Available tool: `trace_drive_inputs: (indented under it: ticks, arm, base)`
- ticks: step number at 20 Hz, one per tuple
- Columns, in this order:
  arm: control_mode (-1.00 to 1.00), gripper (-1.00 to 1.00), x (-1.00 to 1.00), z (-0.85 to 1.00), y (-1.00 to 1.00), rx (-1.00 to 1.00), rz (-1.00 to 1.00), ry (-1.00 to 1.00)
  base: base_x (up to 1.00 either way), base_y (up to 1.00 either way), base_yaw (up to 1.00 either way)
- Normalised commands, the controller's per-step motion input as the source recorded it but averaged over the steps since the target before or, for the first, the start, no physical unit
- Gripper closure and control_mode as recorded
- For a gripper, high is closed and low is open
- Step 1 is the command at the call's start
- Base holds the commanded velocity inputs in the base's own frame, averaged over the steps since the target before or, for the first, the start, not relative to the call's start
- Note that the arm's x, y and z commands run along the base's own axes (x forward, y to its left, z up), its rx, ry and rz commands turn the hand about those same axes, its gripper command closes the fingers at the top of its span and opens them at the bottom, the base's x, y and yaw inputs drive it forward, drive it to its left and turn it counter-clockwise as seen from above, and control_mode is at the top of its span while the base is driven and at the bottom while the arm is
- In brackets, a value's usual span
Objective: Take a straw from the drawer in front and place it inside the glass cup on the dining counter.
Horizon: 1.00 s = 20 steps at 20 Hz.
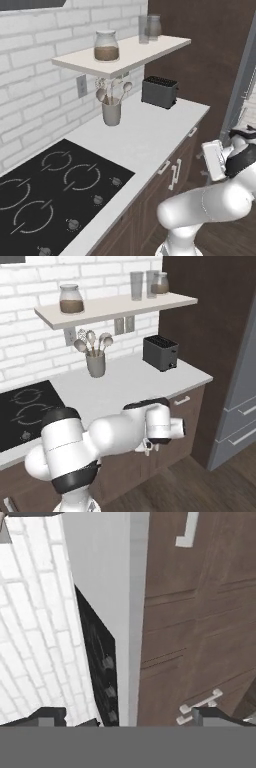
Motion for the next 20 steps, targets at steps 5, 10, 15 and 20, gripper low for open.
trace_drive_inputs:
  ticks: [5,10,15,20]
  arm:
    - [-1.0,-1.0,0.12,-0.23,0.0,0.03,0.0,-0.01]
    - [-1.0,-1.0,0.22,-0.21,0.0,0.1,0.0,-0.05]
    - [-1.0,-1.0,0.19,-0.16,0.0,0.13,0.0,-0.07]
    - [-1.0,-1.0,0.04,-0.1,0.01,0.14,0.0,-0.15]
  base:
    - [0.0,0.0,0.0]
    - [0.0,0.0,0.0]
    - [0.0,0.0,0.0]
    - [0.0,0.0,0.0]
